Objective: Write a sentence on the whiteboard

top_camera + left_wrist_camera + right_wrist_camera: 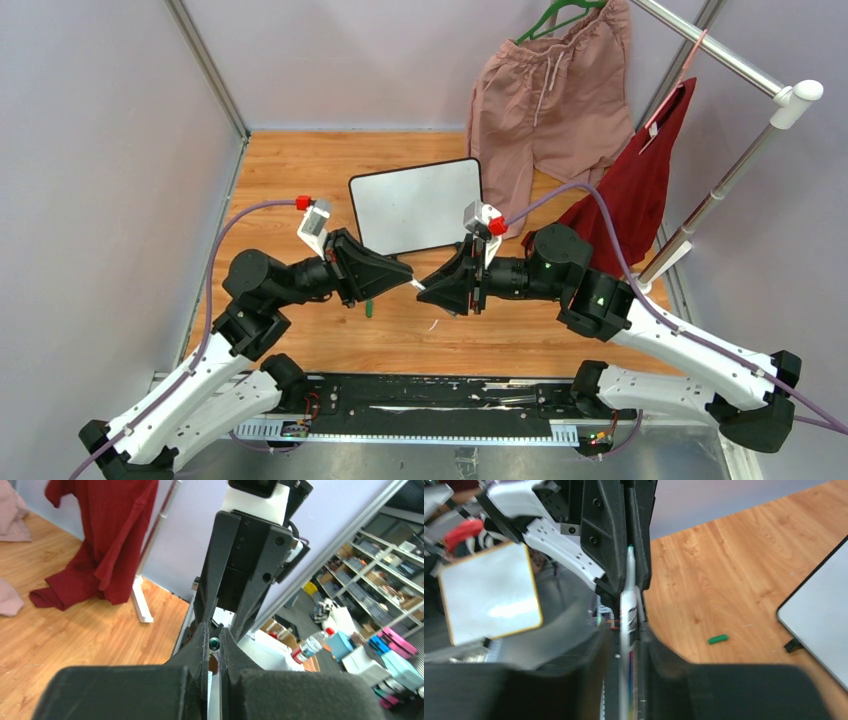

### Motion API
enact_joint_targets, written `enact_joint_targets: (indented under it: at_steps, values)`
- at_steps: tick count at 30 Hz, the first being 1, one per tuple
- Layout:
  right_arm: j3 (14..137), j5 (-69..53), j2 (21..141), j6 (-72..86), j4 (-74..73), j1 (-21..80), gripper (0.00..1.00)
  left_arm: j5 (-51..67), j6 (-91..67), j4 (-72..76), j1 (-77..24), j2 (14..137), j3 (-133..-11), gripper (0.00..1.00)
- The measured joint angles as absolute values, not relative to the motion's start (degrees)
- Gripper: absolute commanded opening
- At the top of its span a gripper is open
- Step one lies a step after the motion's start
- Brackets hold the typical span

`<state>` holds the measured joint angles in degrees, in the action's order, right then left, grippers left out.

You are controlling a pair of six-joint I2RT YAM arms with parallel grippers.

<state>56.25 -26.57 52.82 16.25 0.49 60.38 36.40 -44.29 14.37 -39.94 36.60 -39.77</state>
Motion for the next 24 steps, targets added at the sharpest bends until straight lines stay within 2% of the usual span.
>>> enact_joint_targets:
  at_steps: [2,4,7,14,20,24]
  values:
    - [56.5,-25.9,52.8,16.3,0.7,60.4,0.59,34.1,-44.8,14.0,-39.9,35.5,-39.4,0.0]
    - [56.6,-24.8,52.6,16.8,1.3,60.4,0.66,31.3,-45.3,14.1,-39.9,34.3,-39.4,0.0]
    - [56.5,-21.9,51.8,17.6,3.2,60.4,0.71,26.3,-46.8,14.5,-39.9,32.7,-39.4,0.0]
    - [54.0,-13.6,49.5,23.8,15.5,60.4,0.74,13.7,-54.0,21.4,-39.9,31.2,-38.1,0.0]
    - [57.3,-12.8,54.8,29.3,18.7,59.7,0.74,6.3,-58.8,25.2,-39.9,31.4,-37.2,0.0]
    - [58.9,-14.5,58.1,33.4,21.6,58.3,0.69,2.6,-61.8,29.0,-39.9,31.1,-35.5,0.0]
